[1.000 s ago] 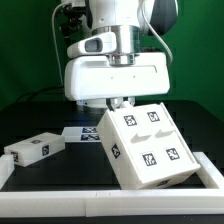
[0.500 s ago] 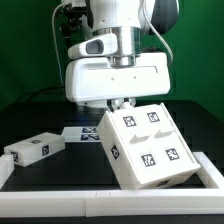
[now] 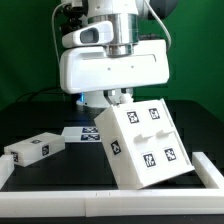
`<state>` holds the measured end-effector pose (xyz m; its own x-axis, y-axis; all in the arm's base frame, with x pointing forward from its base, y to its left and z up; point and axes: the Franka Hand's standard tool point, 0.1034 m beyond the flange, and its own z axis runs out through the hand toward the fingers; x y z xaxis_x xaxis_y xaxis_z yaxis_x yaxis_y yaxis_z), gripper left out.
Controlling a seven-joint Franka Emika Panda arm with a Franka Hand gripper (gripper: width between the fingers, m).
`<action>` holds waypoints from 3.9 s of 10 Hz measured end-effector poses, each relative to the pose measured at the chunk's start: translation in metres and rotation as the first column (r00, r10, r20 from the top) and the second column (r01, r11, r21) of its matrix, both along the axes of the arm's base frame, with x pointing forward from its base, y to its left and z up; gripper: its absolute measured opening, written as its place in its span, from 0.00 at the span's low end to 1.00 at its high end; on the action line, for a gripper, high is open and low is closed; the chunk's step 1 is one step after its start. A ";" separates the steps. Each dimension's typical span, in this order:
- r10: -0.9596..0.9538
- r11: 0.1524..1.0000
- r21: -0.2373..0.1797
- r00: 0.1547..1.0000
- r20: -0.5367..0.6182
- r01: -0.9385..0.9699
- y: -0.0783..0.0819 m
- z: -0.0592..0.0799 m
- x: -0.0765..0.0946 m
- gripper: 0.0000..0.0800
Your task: Assemble cabinet
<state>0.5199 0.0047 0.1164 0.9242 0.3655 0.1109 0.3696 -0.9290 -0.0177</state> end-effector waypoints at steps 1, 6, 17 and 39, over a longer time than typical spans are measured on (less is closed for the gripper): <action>-0.003 1.000 0.003 1.000 -0.018 0.003 0.001 0.002 0.002 0.00; -0.025 1.000 0.014 0.996 -0.081 0.026 0.021 0.007 0.006 0.00; -0.021 1.000 0.013 0.998 -0.063 0.022 0.031 0.017 0.010 0.00; -0.177 0.983 0.019 0.966 -0.187 0.184 -0.008 0.001 -0.069 0.99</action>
Offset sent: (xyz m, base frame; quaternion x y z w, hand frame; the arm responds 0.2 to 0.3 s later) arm 0.0301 0.0151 0.0042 -0.0098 -0.0226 0.0231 0.9994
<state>0.4509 -0.0036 0.1173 0.9802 0.1896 -0.0572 0.1830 -0.9776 -0.1041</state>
